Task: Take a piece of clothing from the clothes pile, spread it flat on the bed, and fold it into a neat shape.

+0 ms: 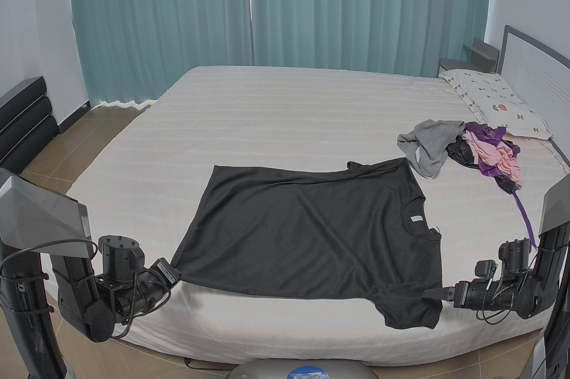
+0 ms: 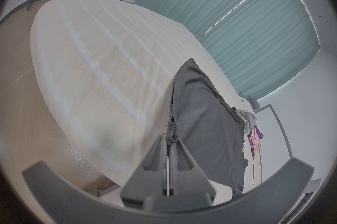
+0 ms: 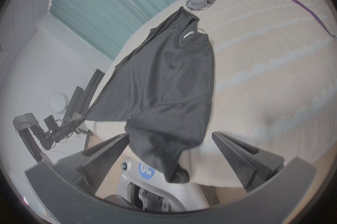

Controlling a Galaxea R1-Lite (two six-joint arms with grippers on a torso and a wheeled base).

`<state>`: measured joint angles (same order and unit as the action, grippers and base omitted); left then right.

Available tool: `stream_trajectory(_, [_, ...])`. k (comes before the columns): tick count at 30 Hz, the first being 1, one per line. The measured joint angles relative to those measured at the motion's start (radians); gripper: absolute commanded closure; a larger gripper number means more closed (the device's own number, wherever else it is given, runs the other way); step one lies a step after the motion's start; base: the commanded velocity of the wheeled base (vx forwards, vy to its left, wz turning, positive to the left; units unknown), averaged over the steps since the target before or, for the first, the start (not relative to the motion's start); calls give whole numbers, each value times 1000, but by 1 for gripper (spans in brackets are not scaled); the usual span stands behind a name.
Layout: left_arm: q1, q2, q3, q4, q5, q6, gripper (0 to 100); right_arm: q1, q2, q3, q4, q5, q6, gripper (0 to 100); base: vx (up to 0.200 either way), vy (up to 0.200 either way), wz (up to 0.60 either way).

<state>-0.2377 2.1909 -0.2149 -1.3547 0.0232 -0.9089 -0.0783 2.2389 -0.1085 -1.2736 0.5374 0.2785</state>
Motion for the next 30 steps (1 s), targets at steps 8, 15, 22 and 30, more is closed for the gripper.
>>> stream_trajectory(8, [0,2,-1,0,0,0,100,20,13,82,-25,17,-77,0,0,0,0])
stream_trajectory(15, [0,2,-2,0,0,0,100,67,50,90,-99,11,-82,100,0,0,0])
stream_trajectory(22, [0,2,-4,0,0,0,100,99,126,91,-206,-56,-84,100,0,0,0])
stream_trajectory(30, [1,2,-4,2,0,0,100,87,113,91,-122,-64,-95,100,0,0,0])
